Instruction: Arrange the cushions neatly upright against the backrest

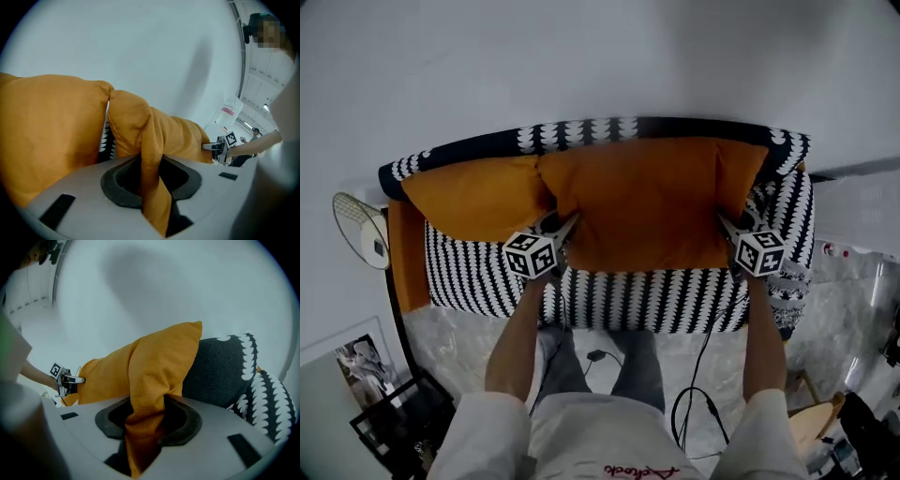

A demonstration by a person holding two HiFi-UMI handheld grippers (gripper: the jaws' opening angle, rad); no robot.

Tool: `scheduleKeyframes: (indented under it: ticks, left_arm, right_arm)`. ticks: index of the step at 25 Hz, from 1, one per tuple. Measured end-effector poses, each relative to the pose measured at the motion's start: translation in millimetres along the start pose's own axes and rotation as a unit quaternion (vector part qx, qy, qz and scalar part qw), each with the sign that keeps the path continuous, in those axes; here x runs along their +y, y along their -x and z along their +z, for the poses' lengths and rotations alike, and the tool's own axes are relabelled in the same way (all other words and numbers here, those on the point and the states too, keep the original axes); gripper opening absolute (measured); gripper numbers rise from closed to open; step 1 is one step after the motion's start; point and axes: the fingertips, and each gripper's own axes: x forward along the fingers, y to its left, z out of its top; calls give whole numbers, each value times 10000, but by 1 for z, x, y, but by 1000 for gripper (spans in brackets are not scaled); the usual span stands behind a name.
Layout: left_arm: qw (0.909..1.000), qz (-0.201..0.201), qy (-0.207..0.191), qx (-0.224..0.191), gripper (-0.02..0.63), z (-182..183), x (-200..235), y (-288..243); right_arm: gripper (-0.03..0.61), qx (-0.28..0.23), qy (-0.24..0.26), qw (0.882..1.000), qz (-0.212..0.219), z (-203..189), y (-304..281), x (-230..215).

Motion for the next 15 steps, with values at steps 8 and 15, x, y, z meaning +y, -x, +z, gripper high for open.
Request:
scheduleKeyframes:
  ticks: [8,15]
  left_arm:
    - [9996,242,88,108,147,-18,21,-12]
    - [9974,704,29,176,234,-36,40,-27]
  right_arm:
    - [218,265,86,9996,-52,-24,-21,-13]
    - [321,569,304,9954,-705,-47,-37,-40]
